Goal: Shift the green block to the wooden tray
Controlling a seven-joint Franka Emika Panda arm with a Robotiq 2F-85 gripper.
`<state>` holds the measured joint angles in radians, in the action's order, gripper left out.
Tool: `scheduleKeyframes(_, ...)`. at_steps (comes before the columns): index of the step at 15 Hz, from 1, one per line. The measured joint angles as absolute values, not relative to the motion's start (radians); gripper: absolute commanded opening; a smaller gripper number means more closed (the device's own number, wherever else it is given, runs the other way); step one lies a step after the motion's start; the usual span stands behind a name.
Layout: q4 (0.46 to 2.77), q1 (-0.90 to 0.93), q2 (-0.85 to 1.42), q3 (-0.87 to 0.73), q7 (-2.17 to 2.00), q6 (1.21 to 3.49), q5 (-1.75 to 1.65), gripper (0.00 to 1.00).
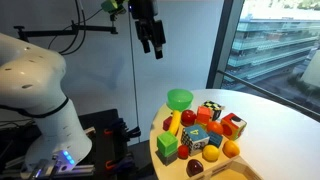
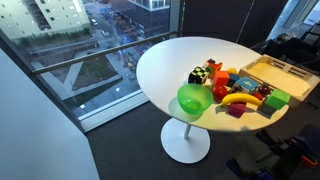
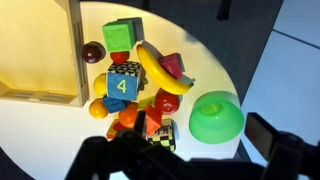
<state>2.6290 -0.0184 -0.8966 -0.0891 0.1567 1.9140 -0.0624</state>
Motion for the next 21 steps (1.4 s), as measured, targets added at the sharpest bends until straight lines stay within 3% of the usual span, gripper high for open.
scheduleKeyframes(21, 2.698, -0.055, -0.822, -0.128, 0.165, 1.854, -0.133, 1.00)
